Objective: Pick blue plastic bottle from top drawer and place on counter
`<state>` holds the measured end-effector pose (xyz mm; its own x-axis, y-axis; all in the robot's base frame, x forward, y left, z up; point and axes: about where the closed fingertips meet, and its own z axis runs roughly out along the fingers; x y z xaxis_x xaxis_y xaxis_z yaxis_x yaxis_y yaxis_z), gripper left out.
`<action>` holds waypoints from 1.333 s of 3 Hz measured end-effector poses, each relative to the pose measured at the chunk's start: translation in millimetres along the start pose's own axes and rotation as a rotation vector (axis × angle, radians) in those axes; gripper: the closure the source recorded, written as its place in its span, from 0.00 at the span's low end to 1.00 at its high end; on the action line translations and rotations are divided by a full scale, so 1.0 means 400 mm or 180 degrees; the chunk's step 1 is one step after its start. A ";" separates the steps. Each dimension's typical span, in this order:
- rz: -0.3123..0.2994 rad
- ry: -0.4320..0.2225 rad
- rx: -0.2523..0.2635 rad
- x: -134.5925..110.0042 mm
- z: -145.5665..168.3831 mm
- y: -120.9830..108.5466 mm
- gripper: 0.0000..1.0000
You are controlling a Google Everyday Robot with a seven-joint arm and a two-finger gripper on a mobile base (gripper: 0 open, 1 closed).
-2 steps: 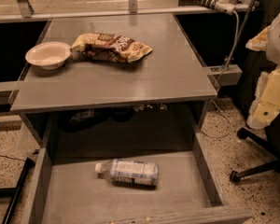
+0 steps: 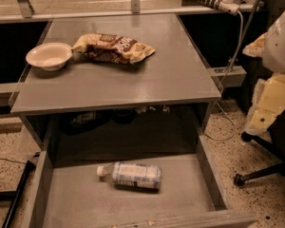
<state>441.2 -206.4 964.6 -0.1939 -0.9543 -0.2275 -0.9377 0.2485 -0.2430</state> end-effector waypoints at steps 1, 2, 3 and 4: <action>-0.0101 -0.0199 -0.0096 -0.022 0.086 0.034 0.00; -0.0240 -0.0541 -0.0135 -0.036 0.194 0.079 0.00; -0.0245 -0.0877 -0.0165 -0.042 0.323 0.135 0.00; -0.0194 -0.0993 -0.0248 -0.045 0.450 0.179 0.00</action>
Offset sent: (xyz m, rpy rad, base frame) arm -0.0039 0.0542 -0.1347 0.2746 -0.0687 0.2250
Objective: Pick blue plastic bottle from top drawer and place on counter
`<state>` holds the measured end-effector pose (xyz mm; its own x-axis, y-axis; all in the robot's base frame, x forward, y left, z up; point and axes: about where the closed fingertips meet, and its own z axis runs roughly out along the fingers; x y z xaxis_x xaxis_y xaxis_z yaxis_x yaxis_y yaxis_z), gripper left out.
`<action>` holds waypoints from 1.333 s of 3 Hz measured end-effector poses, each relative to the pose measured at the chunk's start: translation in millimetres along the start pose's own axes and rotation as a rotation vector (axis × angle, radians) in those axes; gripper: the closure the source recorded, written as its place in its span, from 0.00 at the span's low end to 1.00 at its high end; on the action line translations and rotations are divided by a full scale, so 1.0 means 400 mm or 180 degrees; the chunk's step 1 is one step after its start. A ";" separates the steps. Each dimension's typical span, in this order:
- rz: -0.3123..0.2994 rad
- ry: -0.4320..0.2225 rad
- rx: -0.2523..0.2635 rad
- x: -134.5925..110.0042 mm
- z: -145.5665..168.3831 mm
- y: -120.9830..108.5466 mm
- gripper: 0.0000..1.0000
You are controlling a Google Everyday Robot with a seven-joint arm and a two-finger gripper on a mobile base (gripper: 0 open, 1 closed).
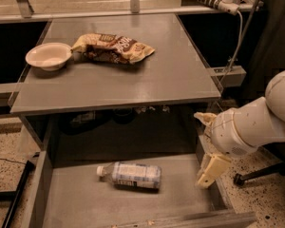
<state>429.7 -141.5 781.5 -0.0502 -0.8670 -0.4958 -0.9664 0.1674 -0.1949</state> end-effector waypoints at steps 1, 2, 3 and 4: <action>0.0000 0.0000 -0.0001 0.000 0.000 0.000 0.00; -0.0027 0.0044 -0.0066 -0.001 0.049 0.038 0.00; -0.0038 -0.0039 -0.0185 -0.009 0.163 0.088 0.00; 0.0008 -0.0174 -0.0305 -0.010 0.278 0.126 0.00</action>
Offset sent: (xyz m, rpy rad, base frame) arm -0.0227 0.0282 -0.0504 -0.0331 0.0442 0.0321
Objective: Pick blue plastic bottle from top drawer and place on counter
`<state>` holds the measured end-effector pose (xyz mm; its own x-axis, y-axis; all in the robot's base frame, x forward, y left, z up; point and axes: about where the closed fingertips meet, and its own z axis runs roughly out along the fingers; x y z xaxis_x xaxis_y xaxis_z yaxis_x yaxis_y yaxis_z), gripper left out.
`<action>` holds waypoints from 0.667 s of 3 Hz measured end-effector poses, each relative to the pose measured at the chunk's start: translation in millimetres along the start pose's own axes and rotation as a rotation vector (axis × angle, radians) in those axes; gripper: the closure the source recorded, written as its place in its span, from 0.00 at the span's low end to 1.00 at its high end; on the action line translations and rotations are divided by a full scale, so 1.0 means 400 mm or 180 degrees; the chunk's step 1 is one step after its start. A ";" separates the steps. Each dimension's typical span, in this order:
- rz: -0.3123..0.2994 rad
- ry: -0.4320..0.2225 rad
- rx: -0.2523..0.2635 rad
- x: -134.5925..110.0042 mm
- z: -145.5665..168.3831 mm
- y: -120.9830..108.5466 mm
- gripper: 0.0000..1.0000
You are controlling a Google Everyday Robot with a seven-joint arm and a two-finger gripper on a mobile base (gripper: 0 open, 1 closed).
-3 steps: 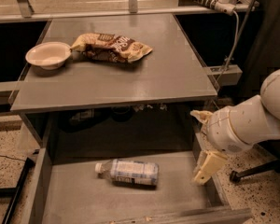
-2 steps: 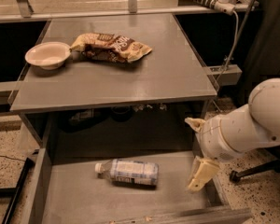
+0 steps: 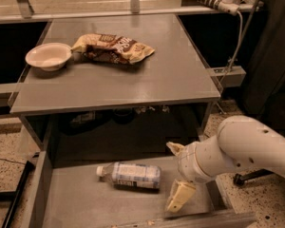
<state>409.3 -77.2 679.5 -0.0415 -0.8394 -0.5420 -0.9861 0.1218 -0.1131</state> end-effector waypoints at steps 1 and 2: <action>-0.0041 -0.0110 -0.0008 -0.027 0.077 -0.011 0.00; -0.0117 -0.0212 0.0058 -0.082 0.120 -0.050 0.00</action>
Offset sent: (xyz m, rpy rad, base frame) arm 0.0536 0.0805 -0.0213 0.0939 -0.0823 0.0398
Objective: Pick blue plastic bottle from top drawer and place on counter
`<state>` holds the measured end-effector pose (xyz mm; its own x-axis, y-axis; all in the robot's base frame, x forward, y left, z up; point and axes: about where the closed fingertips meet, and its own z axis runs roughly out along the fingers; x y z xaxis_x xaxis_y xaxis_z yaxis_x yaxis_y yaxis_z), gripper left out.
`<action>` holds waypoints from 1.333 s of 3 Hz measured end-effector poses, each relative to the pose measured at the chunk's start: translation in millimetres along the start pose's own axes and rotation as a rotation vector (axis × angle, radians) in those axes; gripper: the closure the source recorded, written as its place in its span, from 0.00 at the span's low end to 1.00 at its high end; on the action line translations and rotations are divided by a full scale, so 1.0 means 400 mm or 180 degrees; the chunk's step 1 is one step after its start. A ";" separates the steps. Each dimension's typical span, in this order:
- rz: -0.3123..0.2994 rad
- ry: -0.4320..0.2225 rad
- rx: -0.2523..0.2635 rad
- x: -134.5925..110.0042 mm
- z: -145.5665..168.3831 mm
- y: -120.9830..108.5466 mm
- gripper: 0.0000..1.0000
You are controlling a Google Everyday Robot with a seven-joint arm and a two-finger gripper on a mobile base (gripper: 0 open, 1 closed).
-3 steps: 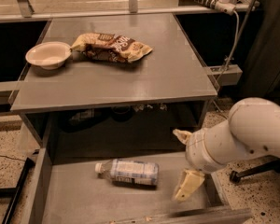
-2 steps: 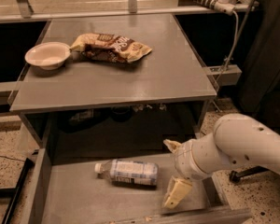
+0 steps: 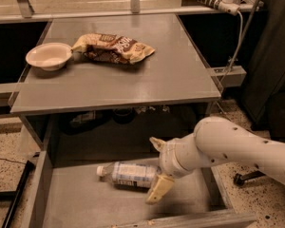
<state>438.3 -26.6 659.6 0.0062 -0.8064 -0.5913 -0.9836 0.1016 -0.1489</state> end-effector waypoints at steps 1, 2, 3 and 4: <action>0.0007 -0.0114 0.0049 -0.022 0.036 -0.011 0.00; 0.0084 -0.0133 0.0143 0.010 0.074 -0.001 0.00; 0.0175 -0.0127 0.0142 0.042 0.111 0.003 0.00; 0.0175 -0.0128 0.0143 0.042 0.111 0.003 0.18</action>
Offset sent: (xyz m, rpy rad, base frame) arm 0.0054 0.0096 -0.0519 0.0597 -0.0418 -0.0949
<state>445.3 -14.1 614.1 -0.0396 -0.7749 -0.6309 -0.9736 0.1719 -0.1501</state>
